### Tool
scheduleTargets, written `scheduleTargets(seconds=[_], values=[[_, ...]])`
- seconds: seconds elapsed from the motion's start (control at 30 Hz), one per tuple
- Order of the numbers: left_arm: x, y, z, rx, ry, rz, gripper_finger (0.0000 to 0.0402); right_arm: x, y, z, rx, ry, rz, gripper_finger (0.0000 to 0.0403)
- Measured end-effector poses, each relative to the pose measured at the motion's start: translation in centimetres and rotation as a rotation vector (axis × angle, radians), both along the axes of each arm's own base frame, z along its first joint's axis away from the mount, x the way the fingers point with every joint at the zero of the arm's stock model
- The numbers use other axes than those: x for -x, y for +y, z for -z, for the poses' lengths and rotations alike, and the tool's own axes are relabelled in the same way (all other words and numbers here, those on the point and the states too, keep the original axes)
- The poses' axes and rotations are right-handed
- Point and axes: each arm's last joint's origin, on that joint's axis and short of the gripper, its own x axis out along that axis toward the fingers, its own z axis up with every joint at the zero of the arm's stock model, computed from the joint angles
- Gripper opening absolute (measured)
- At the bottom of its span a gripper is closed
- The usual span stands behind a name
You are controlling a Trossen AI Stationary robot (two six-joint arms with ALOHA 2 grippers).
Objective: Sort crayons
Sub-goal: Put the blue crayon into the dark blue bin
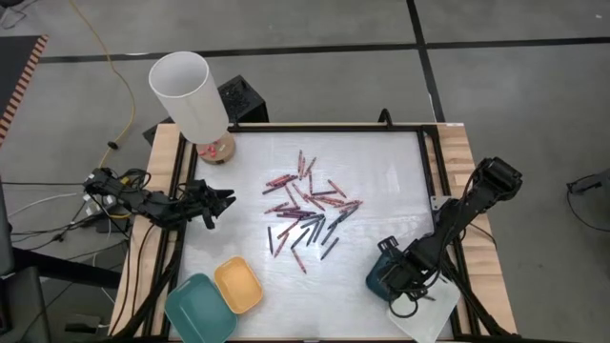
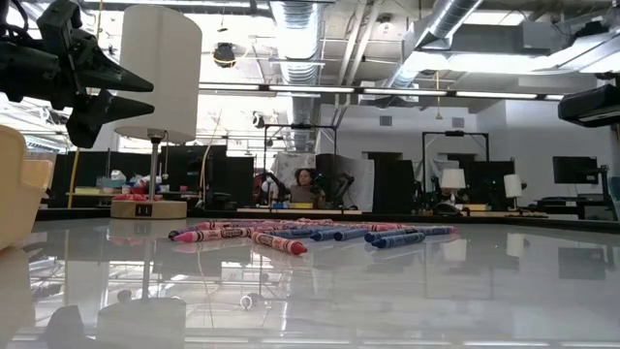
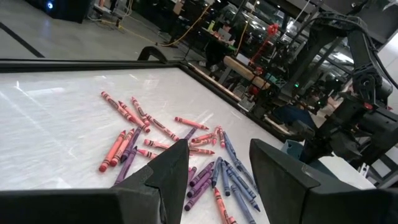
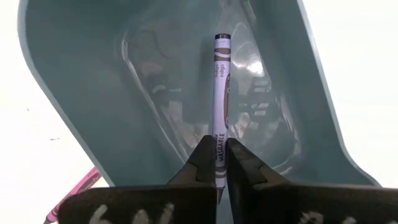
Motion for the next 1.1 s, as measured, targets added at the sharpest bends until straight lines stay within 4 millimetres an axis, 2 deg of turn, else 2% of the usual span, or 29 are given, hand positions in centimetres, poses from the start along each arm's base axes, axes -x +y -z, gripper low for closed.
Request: scheduleTargets(seconds=[0.17,0.33,0.43,0.73,1.1], values=[[0.0,0.0,0.0,0.0,0.0,0.0,0.016,-0.3,0.1,0.3,0.001,-0.003,0.004,0.0023],[0.0,0.0,0.0,0.0,-0.001,0.0,0.016,-0.9,0.4,2.2,0.037,0.065,0.014,0.0023],[0.0,0.0,0.0,0.0,-0.001,0.001,0.016,-1.1,0.5,2.7,0.052,0.089,0.025,0.0024],[0.0,0.0,0.0,0.005,-0.003,0.006,0.016,-0.9,0.2,2.3,0.054,0.101,0.112,0.0027],[0.0,0.0,0.0,-0.002,-0.001,0.007,0.016,-1.6,0.3,1.3,0.0,0.087,0.266,0.0066]])
